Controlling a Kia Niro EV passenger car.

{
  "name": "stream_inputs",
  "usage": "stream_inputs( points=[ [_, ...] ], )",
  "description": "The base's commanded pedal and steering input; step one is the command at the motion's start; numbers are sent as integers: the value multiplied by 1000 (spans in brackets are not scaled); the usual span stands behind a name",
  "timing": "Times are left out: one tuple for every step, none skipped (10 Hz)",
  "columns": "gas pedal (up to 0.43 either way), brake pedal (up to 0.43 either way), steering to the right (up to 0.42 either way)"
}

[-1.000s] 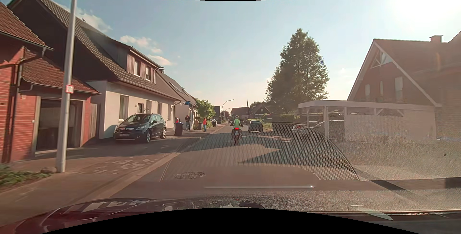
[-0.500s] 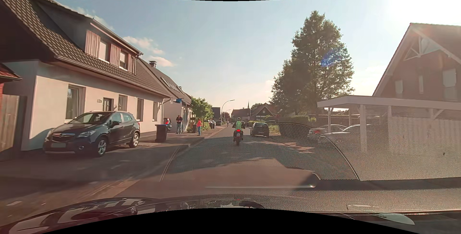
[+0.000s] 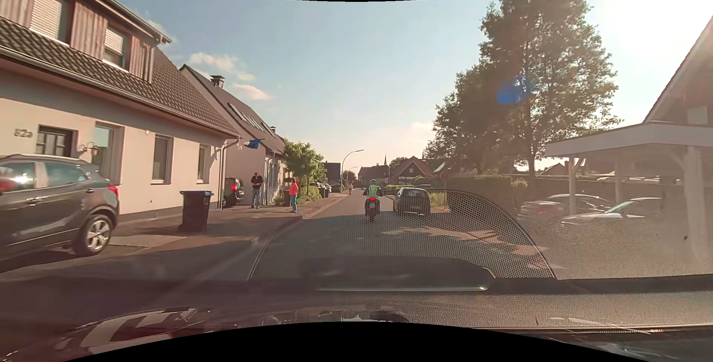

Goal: Follow the waypoints while adhering to traffic rules and regulations

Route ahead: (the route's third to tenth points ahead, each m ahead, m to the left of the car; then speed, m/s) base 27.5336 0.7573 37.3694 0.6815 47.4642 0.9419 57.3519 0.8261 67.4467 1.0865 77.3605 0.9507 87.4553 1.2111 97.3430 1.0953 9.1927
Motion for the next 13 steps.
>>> stream_inputs(
  points=[
    [169, 0, -2],
    [169, 0, -2],
    [169, 0, -2],
    [169, 0, -1],
    [157, 0, 0],
    [157, 0, 0],
    [150, 0, 0],
    [150, 0, 0],
    [150, 0, 1],
    [150, 0, 1],
    [150, 0, 3],
    [150, 0, 7],
    [150, 0, 12]
  ],
)
